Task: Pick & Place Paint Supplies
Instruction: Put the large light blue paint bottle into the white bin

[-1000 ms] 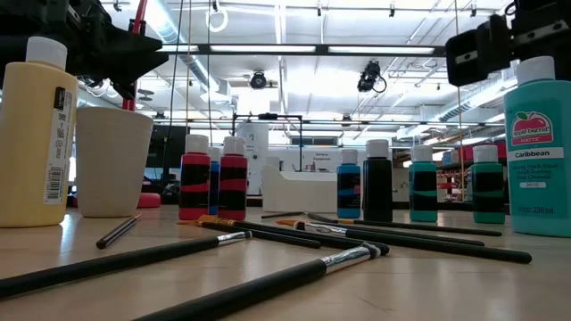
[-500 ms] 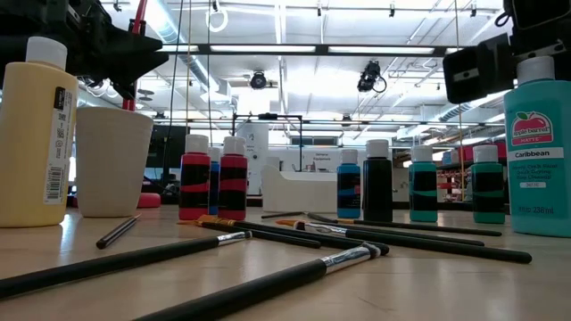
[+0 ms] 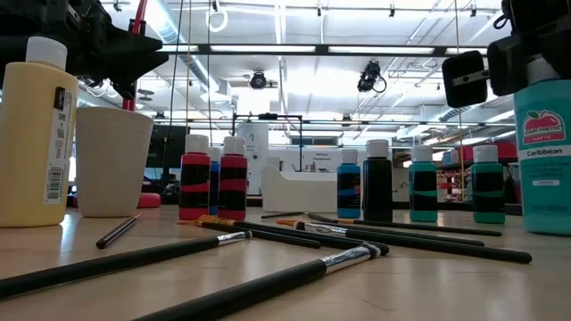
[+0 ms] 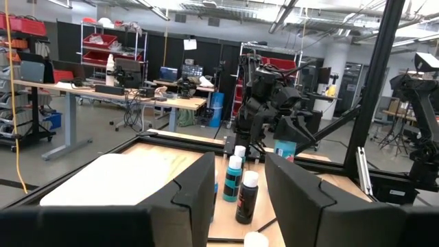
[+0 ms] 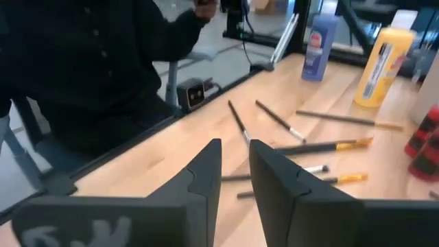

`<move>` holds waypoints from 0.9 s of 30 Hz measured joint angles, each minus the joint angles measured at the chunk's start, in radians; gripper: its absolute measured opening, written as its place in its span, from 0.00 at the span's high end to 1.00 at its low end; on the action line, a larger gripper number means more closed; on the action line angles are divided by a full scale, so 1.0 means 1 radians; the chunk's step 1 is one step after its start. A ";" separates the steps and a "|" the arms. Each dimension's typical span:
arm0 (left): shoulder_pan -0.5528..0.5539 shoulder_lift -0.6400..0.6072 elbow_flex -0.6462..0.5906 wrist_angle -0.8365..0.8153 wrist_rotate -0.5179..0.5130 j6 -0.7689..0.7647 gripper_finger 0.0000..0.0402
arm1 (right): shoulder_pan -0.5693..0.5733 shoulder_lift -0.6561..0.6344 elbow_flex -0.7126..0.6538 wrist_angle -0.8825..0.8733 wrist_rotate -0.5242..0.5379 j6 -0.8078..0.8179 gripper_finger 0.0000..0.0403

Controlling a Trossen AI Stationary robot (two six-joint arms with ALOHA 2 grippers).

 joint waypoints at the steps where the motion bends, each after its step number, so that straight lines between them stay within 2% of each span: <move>1: 0.000 0.000 0.000 0.000 0.000 0.000 0.65 | 0.000 0.000 0.000 0.036 0.000 0.012 0.81; 7: 0.000 0.000 0.000 0.000 0.000 0.000 0.65 | 0.000 -0.001 0.001 0.312 -0.001 0.140 0.81; 10: 0.000 0.000 0.000 0.000 0.000 0.012 0.65 | 0.000 -0.002 0.002 0.437 0.032 0.126 0.81; 12: 0.000 0.000 0.000 0.001 -0.002 0.020 0.65 | 0.000 -0.001 0.002 0.482 0.142 0.097 0.81; 17: 0.000 0.000 0.000 0.001 -0.026 0.021 0.65 | -0.001 -0.001 0.021 0.534 0.598 -0.005 0.81; 19: 0.000 0.000 0.000 0.001 -0.028 0.022 0.65 | -0.006 0.000 0.050 0.520 0.720 -0.029 0.81; 24: 0.000 0.000 0.000 0.002 -0.028 0.023 0.65 | -0.052 0.051 0.182 0.504 0.805 -0.056 0.81; 27: 0.000 0.000 0.000 0.003 -0.029 0.023 0.65 | -0.094 0.121 0.309 0.391 0.835 -0.082 0.81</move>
